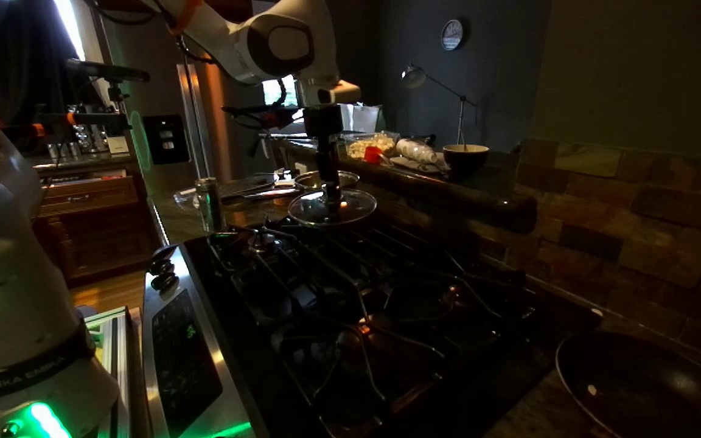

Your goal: Remove the glass lid from the pot, put it on the stove and move the pot to the top right stove plate

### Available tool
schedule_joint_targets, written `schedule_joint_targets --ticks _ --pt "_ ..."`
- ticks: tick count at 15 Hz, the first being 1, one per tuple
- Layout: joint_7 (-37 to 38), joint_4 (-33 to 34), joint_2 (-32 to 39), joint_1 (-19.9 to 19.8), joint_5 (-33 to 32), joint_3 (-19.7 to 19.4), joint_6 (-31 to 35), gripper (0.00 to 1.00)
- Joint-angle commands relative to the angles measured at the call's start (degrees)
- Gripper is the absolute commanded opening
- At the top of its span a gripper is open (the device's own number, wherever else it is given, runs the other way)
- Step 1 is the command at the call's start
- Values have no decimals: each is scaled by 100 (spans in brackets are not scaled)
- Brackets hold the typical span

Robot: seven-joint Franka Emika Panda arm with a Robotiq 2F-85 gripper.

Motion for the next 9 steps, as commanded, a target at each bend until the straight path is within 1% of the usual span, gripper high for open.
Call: schedule_joint_targets --ticks 1,4,9 --pt "369 -339 -239 68 70 208 -115 23" --pt "556 -465 -160 112 174 275 32 23" --pt "561 -497 -55 203 339 351 71 23"
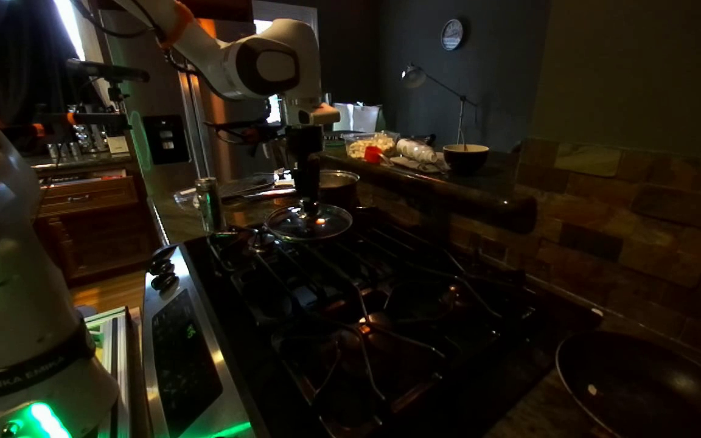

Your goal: Remove the glass lid from the pot, put it on the stove and move the pot to the top right stove plate

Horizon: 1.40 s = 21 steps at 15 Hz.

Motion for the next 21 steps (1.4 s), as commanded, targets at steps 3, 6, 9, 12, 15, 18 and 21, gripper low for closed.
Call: schedule_joint_targets --ticks 3,6,9,12,15,18,21 --pt "208 31 39 146 66 166 -3 23" --pt "484 164 189 190 -110 320 -161 23" --pt "597 221 325 262 -124 379 -126 23" --pt "712 259 433 299 -153 383 -42 23" --pt "715 327 558 327 -135 357 -27 23" --pt "751 385 679 319 -227 335 107 23" --pt "746 429 766 336 -289 310 273 23"
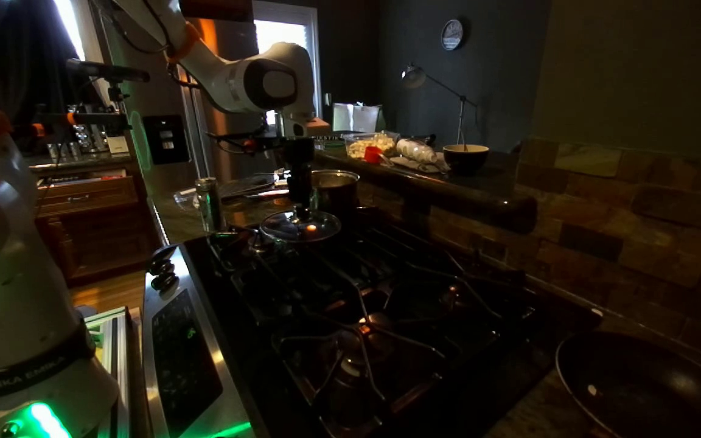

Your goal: Remove the glass lid from the pot, put it on the stove and move the pot to the top right stove plate

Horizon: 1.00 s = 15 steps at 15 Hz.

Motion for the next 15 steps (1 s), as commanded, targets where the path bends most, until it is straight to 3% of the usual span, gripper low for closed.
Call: schedule_joint_targets --ticks 1,4,5,6,7,10,15 --pt "88 153 150 88 -139 -53 76 23" --pt "-76 262 278 128 -117 -60 -168 23" --pt "-119 296 321 143 -105 -66 -205 30" --pt "-145 328 348 158 -105 -70 -247 61" --pt "-162 378 349 163 -94 -78 -340 74" --pt "-177 449 223 177 -145 -83 -437 96" --pt "-487 530 -237 191 -531 -50 -400 100"
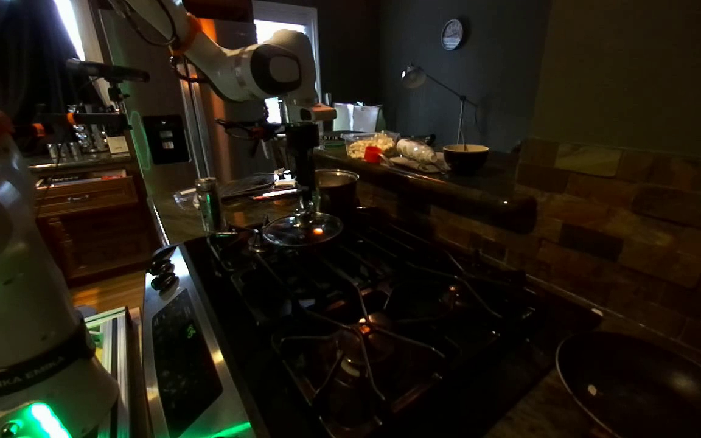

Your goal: Remove the glass lid from the pot, put it on the stove and move the pot to the top right stove plate

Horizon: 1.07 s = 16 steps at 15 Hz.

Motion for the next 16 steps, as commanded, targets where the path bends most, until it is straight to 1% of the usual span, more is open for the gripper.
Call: schedule_joint_targets --ticks 1,3,7,9,11,12,13,15,16 --pt "-209 84 -297 65 -331 -29 0 100" --pt "60 308 -101 0 -533 -11 325 100" --pt "-214 912 602 48 -399 -50 696 100" --pt "-339 1198 894 102 -372 -86 649 100" --pt "-596 1438 1113 154 -261 -129 295 100" --pt "-744 1504 1172 171 -262 -155 115 98" --pt "-1099 1540 1223 170 -108 -162 50 89" --pt "-1469 1644 1316 204 -93 -196 -136 75" --pt "-1629 1693 1374 228 -76 -205 -221 60"
